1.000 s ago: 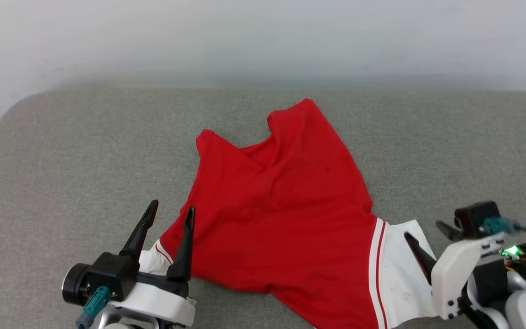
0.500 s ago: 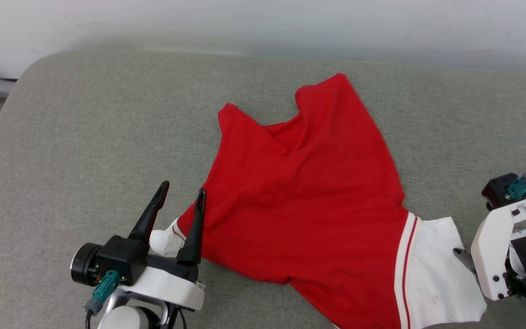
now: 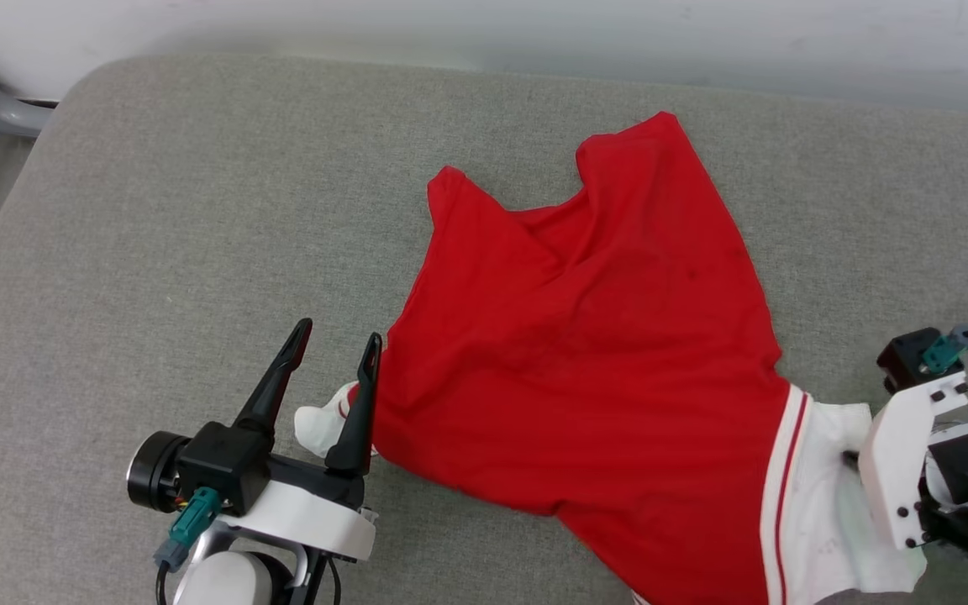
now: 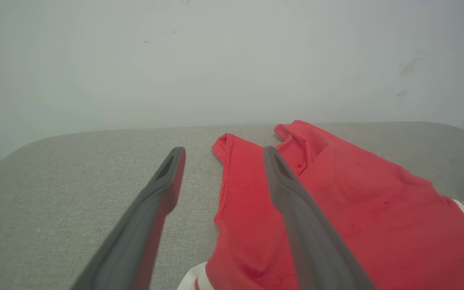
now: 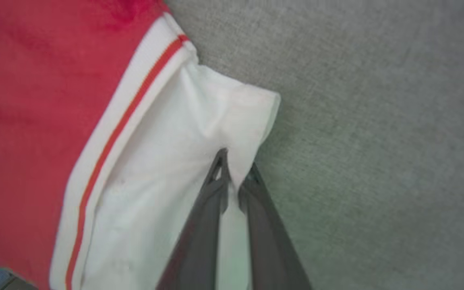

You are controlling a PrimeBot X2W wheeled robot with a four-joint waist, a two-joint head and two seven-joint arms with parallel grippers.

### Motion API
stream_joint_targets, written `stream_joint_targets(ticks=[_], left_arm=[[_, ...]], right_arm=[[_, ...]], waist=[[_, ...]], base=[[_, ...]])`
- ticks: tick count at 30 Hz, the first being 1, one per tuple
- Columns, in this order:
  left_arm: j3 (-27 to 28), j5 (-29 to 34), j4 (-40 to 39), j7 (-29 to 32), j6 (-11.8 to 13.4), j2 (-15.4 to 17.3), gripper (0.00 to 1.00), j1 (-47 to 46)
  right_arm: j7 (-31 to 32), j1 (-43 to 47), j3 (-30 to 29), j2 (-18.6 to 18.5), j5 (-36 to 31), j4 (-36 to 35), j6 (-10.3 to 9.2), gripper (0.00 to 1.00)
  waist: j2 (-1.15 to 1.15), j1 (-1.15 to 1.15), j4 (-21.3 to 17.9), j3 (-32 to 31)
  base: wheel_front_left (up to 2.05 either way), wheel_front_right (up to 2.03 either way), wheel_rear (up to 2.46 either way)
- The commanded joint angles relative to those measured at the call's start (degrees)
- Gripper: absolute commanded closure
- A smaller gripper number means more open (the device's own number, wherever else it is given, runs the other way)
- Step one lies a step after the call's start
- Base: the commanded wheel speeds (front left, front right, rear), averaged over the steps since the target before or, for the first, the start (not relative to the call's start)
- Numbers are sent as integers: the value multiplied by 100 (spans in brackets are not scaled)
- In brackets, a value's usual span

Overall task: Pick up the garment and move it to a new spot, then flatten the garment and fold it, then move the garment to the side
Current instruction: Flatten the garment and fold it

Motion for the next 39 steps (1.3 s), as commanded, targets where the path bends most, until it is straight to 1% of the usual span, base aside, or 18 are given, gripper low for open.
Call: stream_joint_targets(ticks=[1,9,12,15,19,22,23,24,27,32,39], left_arm=[[-3,-5,-13,-14,-8,20,0,-29],[-45,1,5,-14,-8,3,0,-5],[-56,-8,-7,-14,-8,5,0,-46],[-77,-17,-4,-15,-9,3,0,-85],[-113,-35,29,-15,-9,-1,0,-126],[-129,-42,50,-15,-9,-6,0,-148],[-133,-38,59,-15,-9,-7,0,-153],[-137,-35,68,-15,-9,-2,0,-155],[-146,-52,99,-15,-9,26,0,-118],[-164,-100,161,-15,-9,96,0,10],[-217,-232,225,-15,-9,156,0,165]], right_arm=[[-5,51,56,-24,30,182,-5,100],[-299,-343,-339,-663,-11,437,-7,100],[-353,-518,-547,-845,-38,521,-7,100],[-486,-627,-766,-1066,-141,742,-7,100],[-760,-730,-894,-1117,-320,1098,-7,100],[-989,-781,-939,-989,-379,1290,-7,99],[-1102,-786,-928,-949,-411,1314,-7,51],[-1203,-788,-931,-898,-430,1351,-7,0],[-1528,-802,-946,-733,-441,1390,-6,0],[-2218,-738,-988,-483,-389,1182,-6,0],[-3465,-395,-1158,-114,-315,413,-6,0]], waist=[[0,-1,-4,2],[0,-1,-38,-4],[0,-1,-51,30],[0,-1,-45,87],[0,-1,-25,139],[0,-1,-28,160],[0,-1,-32,161],[0,-1,-40,154],[0,-1,-87,81],[0,-1,-228,-161],[0,-1,-462,-562]], base=[[0,0,0],[0,0,0],[0,0,0],[0,0,0],[0,0,0],[0,0,0],[0,0,0],[0,0,0],[0,0,0],[0,0,0],[0,0,0]])
